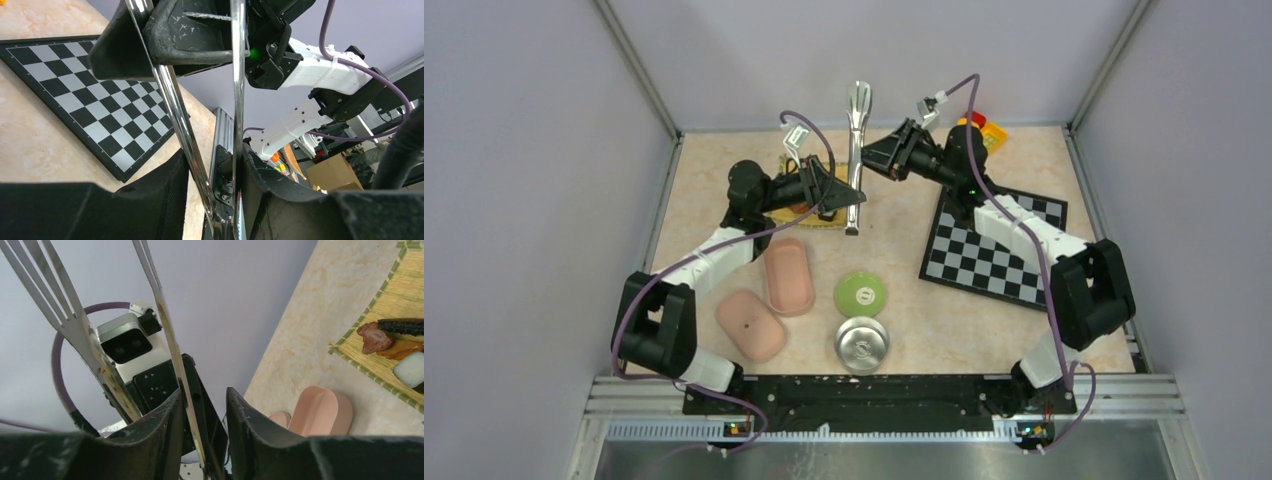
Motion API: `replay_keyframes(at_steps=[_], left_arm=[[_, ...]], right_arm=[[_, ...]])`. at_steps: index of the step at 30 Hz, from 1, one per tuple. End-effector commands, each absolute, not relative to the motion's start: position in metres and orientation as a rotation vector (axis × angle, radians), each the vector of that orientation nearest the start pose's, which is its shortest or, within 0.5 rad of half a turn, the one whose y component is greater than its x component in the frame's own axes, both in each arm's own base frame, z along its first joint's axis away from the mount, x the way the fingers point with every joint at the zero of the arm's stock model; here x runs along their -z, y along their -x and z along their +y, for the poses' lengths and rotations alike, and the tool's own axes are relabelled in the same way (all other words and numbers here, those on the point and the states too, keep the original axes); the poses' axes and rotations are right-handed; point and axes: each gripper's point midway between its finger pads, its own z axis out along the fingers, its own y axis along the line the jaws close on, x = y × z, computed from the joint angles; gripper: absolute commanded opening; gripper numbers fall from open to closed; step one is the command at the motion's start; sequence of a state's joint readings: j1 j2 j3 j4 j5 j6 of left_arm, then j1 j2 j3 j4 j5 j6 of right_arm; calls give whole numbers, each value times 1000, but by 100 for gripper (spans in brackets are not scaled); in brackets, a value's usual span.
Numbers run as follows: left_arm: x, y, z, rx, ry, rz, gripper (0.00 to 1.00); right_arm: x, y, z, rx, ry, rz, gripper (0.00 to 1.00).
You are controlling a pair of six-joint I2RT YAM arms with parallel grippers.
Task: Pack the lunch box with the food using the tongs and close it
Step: Adjust the clamp.
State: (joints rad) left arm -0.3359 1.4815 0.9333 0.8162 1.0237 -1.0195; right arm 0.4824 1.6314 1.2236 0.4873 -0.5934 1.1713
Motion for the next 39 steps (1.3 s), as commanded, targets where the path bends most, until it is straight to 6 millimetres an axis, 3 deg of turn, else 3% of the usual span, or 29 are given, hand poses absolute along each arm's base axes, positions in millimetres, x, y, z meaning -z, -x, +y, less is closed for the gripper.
replay_keyframes(at_steps=[1,6,10,14,19,24,26,32,37,39], left_arm=[[-349,-284,-279,1656,-612,1472,40],[-344,-283,-280,1665,-640,1509,32],[-339,-281,-282,1693,-664,1554,31],[-332,-280,-282,1686,-674,1588,31],[-325,-281,-282,1683,-696,1633,27],[-325,-284,-284,1684,-704,1651,27],[-329,-286,-284,1677,-704,1642,30],[-342,-296,-284,1643,-616,1586,59],[-348,-302,-286,1725,-532,1550,63],[-355,-302,-286,1757,-517,1502,69]], right_arm=[[-360,-362,335,-1691,38,1711,39],[-361,-372,335,-1666,61,1701,52],[-361,-374,337,-1626,129,1704,53],[-357,-375,331,-1555,176,1706,38],[-355,-378,323,-1494,223,1706,30],[-359,-380,325,-1489,246,1698,0],[-359,-381,326,-1503,234,1701,0],[-363,-389,320,-1505,96,1703,0],[-364,-397,323,-1582,-52,1712,0],[-362,-399,324,-1595,-90,1716,0]])
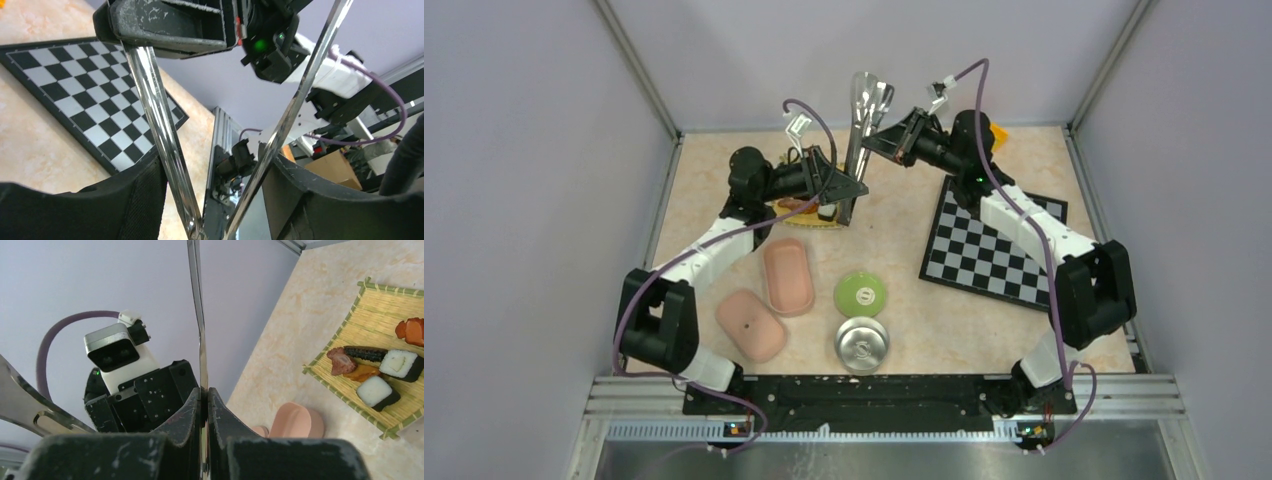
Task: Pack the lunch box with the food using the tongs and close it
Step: Adjust the clamp.
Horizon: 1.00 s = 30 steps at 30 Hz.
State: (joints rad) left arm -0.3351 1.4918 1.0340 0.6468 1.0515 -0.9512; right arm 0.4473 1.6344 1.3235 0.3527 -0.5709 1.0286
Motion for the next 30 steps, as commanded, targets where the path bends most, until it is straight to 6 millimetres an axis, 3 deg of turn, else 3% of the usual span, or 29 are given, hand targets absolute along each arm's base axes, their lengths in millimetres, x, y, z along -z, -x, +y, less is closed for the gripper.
replay_keyframes(at_steps=[1,11,25,30], left_arm=[[-359,-302,-286,1774,-506,1488,71],[-359,-314,-288,1888,-345,1461,71],[-374,-289,-294,1968,-352,1396,55],[-372,-290,-293,1925,-375,1407,41]], right_arm=[[-362,-399,324,-1601,-105,1717,0],[-355,-401,327,-1638,-176,1716,0],[-347,-399,331,-1705,-174,1687,0],[-344,-397,331,-1703,-162,1693,3]])
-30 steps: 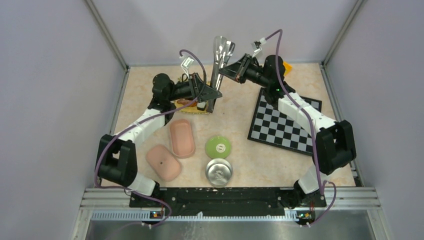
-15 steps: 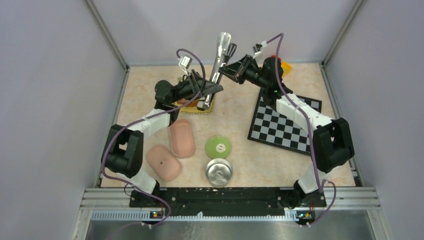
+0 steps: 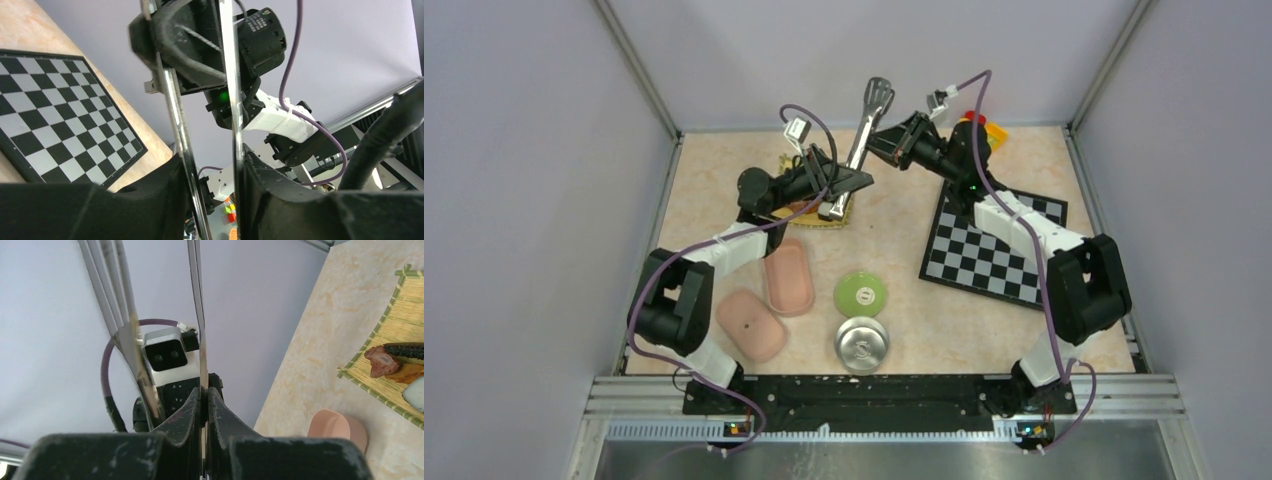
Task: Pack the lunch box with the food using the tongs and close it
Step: Adjust the clamp.
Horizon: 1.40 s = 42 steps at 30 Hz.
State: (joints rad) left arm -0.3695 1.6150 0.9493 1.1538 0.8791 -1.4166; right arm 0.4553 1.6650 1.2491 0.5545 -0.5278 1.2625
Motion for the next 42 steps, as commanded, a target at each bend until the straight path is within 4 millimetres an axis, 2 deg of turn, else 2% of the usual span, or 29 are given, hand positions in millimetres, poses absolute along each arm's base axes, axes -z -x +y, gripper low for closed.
replay_keyframes(at_steps=[1,3,6,9,13,23,28,31,33,35,39,42], left_arm=[[-372,-291,-293,1906,-393,1408,38],[-375,-291,-290,1865,-433,1387,37],[-376,-289,-287,1835,-466,1378,37],[-374,-287,-285,1824,-468,1381,37],[-372,-289,-279,1812,-448,1385,36],[-361,-296,-275,1809,-398,1421,36],[-349,-303,-268,1758,-394,1494,37],[-331,-317,-257,1637,-416,1608,38],[-322,-326,-245,1518,-442,1668,38],[-313,-337,-230,1334,-497,1699,39],[-295,-353,-199,979,-555,1848,40],[-280,-357,-172,809,-567,1946,41]], right_arm=[[-342,-397,331,-1695,-158,1697,13],[-337,-398,329,-1674,-159,1712,32],[-329,-403,323,-1646,-176,1724,45],[-326,-411,313,-1629,-197,1718,49],[-331,-424,293,-1610,-231,1682,58],[-356,-453,254,-1604,-287,1588,67],[-375,-480,210,-1520,-318,1531,72],[-376,-489,190,-1402,-234,1575,74],[-366,-487,183,-1319,-161,1645,76],[-353,-476,184,-1253,-28,1703,76],[-322,-441,188,-1182,214,1814,77],[-290,-418,182,-1091,340,1896,81]])
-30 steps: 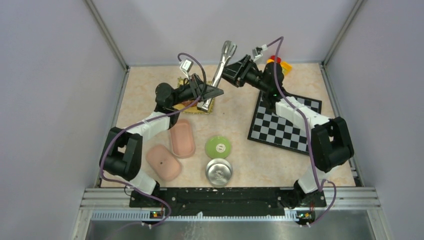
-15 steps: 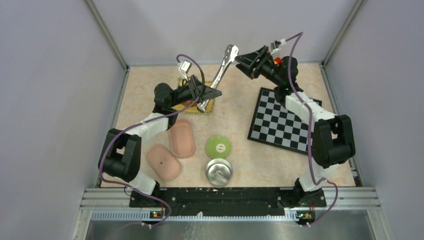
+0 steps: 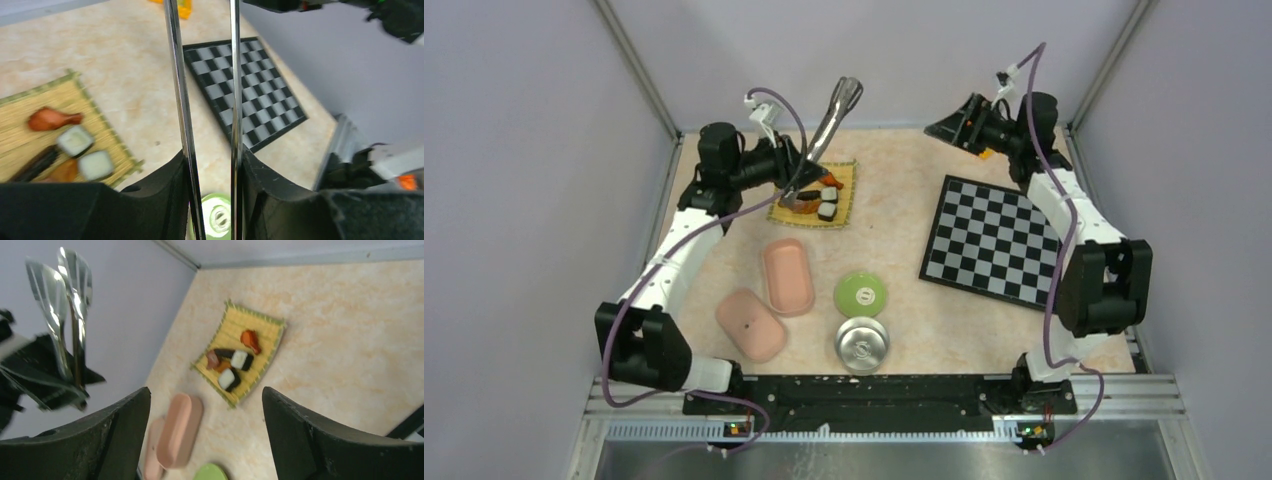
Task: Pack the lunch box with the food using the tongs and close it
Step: Adjust the clamp, then pick up the fake food from the plate.
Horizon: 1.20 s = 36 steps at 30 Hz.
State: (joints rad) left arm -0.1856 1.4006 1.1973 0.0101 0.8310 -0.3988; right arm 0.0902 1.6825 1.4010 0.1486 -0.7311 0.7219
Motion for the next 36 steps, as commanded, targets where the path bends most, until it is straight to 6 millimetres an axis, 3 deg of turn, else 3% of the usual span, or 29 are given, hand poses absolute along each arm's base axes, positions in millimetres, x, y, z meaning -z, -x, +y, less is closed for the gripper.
replay_keyframes(at_steps=[1,7,12,17,26,31,36], left_arm=[[-272,-355,-163,765,-569,1984,41],[-248,-351,-121,505,-550,2120,43],[-231,-348,-93,375,-546,2191,45],[-221,-352,-74,300,-580,2240,47],[-199,-354,-62,217,-792,2283,46],[-198,-349,-66,237,-914,2256,44],[-177,-330,-74,351,-928,2344,44]], right_arm=[[-277,-411,179,-1062,376,1924,82],[-213,-367,167,-984,528,2078,86],[-186,-346,160,-941,615,2105,86],[-180,-342,154,-873,628,2090,86],[-180,-336,152,-846,683,2074,86],[-184,-332,153,-845,706,2046,86],[-184,-331,152,-841,708,2047,86]])
